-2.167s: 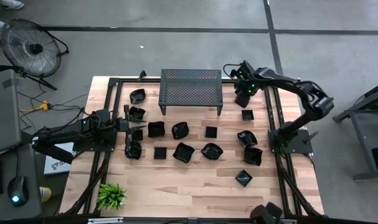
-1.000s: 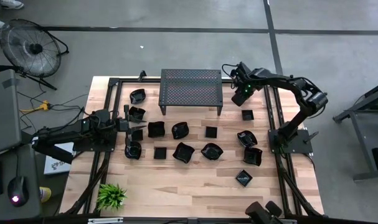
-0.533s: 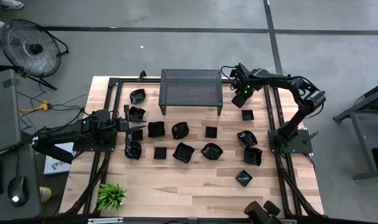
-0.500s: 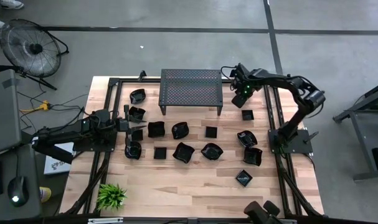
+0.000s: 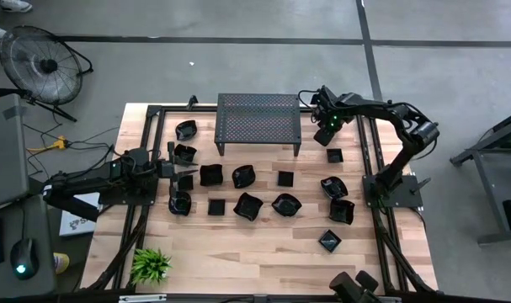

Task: Pick & Place Mini shaped plates
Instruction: Put the distorted square plate on the shelf

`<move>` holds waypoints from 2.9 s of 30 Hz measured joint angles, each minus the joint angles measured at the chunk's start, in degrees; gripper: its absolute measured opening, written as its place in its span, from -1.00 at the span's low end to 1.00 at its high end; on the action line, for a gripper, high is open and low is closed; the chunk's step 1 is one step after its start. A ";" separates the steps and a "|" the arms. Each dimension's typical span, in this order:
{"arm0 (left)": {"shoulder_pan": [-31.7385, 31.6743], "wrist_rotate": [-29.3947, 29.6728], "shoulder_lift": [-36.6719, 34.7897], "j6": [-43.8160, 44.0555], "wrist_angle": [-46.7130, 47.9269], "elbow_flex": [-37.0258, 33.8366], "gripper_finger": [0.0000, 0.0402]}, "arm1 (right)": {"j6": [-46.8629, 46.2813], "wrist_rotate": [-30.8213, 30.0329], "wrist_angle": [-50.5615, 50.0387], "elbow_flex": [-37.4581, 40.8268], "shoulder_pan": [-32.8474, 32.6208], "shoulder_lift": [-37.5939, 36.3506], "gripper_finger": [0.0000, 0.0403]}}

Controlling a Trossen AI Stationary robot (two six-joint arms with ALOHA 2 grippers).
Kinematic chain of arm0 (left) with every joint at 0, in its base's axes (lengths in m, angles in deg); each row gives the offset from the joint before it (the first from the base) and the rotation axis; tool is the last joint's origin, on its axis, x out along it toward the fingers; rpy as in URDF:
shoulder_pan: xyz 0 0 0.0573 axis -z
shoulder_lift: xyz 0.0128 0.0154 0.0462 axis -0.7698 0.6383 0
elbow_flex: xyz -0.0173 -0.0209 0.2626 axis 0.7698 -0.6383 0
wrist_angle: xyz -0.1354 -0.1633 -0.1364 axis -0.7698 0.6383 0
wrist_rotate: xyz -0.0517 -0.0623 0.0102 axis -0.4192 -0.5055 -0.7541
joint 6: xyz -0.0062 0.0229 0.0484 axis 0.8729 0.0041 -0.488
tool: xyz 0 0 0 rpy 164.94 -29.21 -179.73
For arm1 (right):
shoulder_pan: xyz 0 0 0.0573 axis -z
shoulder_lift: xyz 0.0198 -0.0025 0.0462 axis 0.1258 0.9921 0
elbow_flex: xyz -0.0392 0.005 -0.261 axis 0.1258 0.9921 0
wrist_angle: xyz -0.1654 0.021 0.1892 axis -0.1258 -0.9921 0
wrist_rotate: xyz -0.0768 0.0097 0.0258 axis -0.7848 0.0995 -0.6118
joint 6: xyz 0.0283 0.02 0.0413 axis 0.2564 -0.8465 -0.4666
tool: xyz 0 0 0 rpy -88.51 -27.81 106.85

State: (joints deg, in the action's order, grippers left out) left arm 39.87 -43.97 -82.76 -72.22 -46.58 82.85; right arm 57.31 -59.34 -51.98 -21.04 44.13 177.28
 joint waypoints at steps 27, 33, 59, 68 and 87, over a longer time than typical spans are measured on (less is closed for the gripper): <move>0.00 0.02 0.00 0.01 0.01 0.00 -0.60 | 0.68 2.04 -0.91 0.00 -0.02 0.00 -0.36; -0.01 0.02 -0.01 0.01 0.02 0.00 -0.60 | 0.72 2.04 -1.27 0.00 -0.02 0.00 -0.36; 0.00 0.02 0.00 0.00 0.01 0.00 -0.60 | 1.03 1.76 -0.66 0.00 0.02 0.00 -0.98; -0.01 0.02 -0.01 0.00 0.01 0.00 -0.60 | 0.90 2.48 -0.89 -0.02 0.02 0.02 -0.99; -0.02 0.00 -0.02 0.00 0.02 0.00 -0.60 | 1.05 1.30 -7.81 -0.15 -0.02 -10.23 -1.00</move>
State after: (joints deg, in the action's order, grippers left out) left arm 39.85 -43.97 -82.78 -72.22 -46.56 82.85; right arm 58.35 -58.04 -59.79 -21.19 44.10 167.06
